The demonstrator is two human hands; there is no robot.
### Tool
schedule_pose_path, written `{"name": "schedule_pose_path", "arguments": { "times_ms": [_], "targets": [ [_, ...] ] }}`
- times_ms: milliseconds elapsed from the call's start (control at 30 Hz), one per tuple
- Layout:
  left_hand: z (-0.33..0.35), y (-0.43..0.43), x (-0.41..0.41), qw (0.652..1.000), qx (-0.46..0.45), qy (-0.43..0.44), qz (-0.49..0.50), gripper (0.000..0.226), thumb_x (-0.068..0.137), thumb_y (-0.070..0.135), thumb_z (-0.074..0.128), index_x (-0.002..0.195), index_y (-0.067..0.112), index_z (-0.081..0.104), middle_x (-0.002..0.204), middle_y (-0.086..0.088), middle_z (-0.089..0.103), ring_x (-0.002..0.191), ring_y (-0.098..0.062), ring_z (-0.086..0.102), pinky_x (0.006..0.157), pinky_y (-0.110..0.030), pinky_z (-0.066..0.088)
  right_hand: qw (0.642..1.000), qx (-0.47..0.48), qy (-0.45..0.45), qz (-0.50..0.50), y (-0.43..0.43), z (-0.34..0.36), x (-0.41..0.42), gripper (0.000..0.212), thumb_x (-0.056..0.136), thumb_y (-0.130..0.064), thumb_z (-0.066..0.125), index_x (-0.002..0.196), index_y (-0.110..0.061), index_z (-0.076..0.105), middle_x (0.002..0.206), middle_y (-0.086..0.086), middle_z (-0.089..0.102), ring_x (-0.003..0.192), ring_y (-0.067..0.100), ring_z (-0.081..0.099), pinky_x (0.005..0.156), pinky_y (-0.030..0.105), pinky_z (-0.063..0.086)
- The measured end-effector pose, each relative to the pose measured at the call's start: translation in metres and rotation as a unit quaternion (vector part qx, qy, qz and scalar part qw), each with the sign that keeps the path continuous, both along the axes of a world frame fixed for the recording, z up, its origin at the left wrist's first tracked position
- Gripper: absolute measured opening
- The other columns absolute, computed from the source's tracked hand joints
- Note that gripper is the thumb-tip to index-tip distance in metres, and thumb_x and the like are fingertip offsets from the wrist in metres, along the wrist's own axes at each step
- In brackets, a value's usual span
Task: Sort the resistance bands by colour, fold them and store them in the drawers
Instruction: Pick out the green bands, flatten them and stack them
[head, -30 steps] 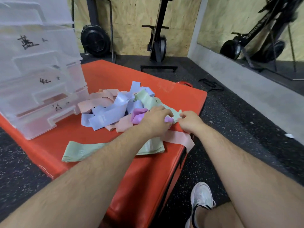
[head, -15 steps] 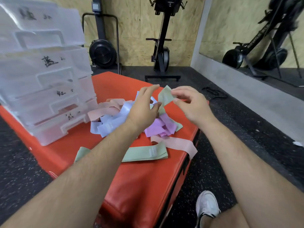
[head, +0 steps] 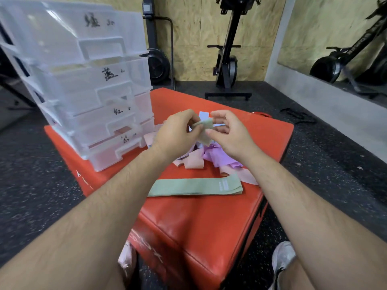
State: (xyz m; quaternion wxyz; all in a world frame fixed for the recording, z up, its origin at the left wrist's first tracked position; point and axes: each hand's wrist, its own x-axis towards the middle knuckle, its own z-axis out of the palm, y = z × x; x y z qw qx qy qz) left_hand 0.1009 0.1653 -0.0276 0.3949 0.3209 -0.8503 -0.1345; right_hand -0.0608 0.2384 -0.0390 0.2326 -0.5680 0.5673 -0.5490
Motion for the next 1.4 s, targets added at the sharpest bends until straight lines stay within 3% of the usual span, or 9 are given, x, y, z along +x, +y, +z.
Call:
{"name": "schedule_pose_path", "arguments": {
  "times_ms": [133, 267, 367, 567, 800, 1000, 1100, 1267, 1400],
  "targets": [
    [0.001, -0.004, 0.025, 0.999, 0.035, 0.015, 0.004, 0.003, 0.087, 0.019, 0.062, 0.089, 0.021, 0.061, 0.075, 0.015, 0.061, 0.073, -0.001, 0.055, 0.065, -0.015, 0.041, 0.999, 0.024, 0.032, 0.035, -0.019, -0.009, 0.027, 0.030, 0.097, 0.001, 0.057, 0.091, -0.028, 0.059, 0.079, -0.021, 0.068, 0.075, -0.011, 0.062, 0.072, 0.012, 0.048],
    [0.002, -0.011, 0.051, 0.999, 0.035, -0.034, 0.020, 0.007, 0.088, 0.025, 0.063, 0.092, 0.020, 0.062, 0.080, 0.010, 0.063, 0.079, -0.014, 0.056, 0.068, -0.028, 0.043, 0.995, 0.010, 0.085, 0.058, -0.034, -0.012, 0.050, 0.028, 0.094, -0.007, 0.053, 0.089, -0.033, 0.062, 0.086, -0.011, 0.068, 0.083, 0.005, 0.062, 0.082, 0.031, 0.053],
    [0.004, -0.013, 0.067, 0.998, 0.055, -0.022, 0.036, 0.010, 0.091, 0.019, 0.063, 0.091, 0.009, 0.063, 0.079, -0.002, 0.063, 0.074, -0.017, 0.055, 0.063, -0.024, 0.039, 0.989, 0.011, 0.117, 0.086, -0.037, -0.012, 0.062, 0.023, 0.096, -0.010, 0.060, 0.102, -0.032, 0.062, 0.094, -0.019, 0.065, 0.085, -0.005, 0.060, 0.079, 0.017, 0.047],
    [0.004, -0.017, 0.101, 0.985, 0.134, 0.077, 0.071, 0.010, 0.090, 0.019, 0.066, 0.085, 0.013, 0.061, 0.070, 0.011, 0.056, 0.059, 0.001, 0.047, 0.055, -0.011, 0.036, 0.968, 0.097, 0.230, 0.031, -0.049, -0.027, 0.054, 0.008, 0.090, -0.019, 0.068, 0.094, -0.020, 0.061, 0.089, 0.001, 0.066, 0.085, 0.023, 0.062, 0.078, 0.038, 0.049],
    [0.003, -0.023, 0.131, 0.954, 0.223, 0.180, 0.088, 0.013, 0.092, 0.020, 0.066, 0.088, 0.008, 0.062, 0.071, 0.007, 0.063, 0.056, -0.002, 0.054, 0.060, -0.023, 0.046, 0.938, 0.165, 0.298, -0.061, -0.046, -0.037, 0.026, 0.008, 0.092, -0.017, 0.063, 0.086, -0.012, 0.060, 0.072, 0.001, 0.058, 0.061, 0.019, 0.052, 0.051, 0.027, 0.035],
    [0.000, -0.033, 0.139, 0.925, 0.281, 0.228, 0.119, 0.017, 0.092, 0.021, 0.067, 0.097, 0.004, 0.066, 0.080, -0.004, 0.062, 0.053, -0.010, 0.050, 0.056, -0.023, 0.046, 0.913, 0.165, 0.348, -0.132, -0.039, -0.031, -0.010, 0.014, 0.091, -0.021, 0.064, 0.078, -0.019, 0.057, 0.070, -0.002, 0.057, 0.078, 0.028, 0.056, 0.065, 0.032, 0.032],
    [-0.002, -0.035, 0.141, 0.915, 0.293, 0.248, 0.123, 0.008, 0.092, 0.021, 0.068, 0.089, 0.014, 0.066, 0.081, 0.000, 0.064, 0.063, -0.013, 0.056, 0.058, -0.026, 0.046, 0.933, 0.145, 0.299, -0.140, -0.030, -0.022, -0.028, 0.010, 0.091, -0.022, 0.068, 0.086, -0.016, 0.061, 0.077, -0.001, 0.061, 0.077, 0.025, 0.056, 0.066, 0.035, 0.038],
    [-0.008, -0.037, 0.148, 0.908, 0.332, 0.212, 0.143, 0.011, 0.090, 0.019, 0.071, 0.081, 0.018, 0.066, 0.080, -0.002, 0.066, 0.065, -0.015, 0.059, 0.056, -0.027, 0.045, 0.981, 0.156, 0.058, -0.102, -0.008, -0.011, -0.051, 0.029, 0.088, -0.006, 0.074, 0.111, -0.017, 0.060, 0.100, 0.016, 0.070, 0.085, 0.024, 0.071, 0.073, 0.036, 0.059],
    [-0.021, -0.033, 0.152, 0.899, 0.381, 0.145, 0.158, 0.018, 0.081, 0.021, 0.080, 0.077, 0.015, 0.064, 0.078, -0.004, 0.066, 0.065, -0.016, 0.058, 0.055, -0.026, 0.045, 0.972, 0.222, 0.046, -0.067, 0.016, -0.009, -0.061, 0.039, 0.087, 0.000, 0.073, 0.119, -0.012, 0.057, 0.088, 0.013, 0.071, 0.072, 0.021, 0.070, 0.068, 0.038, 0.060]
  ]
}}
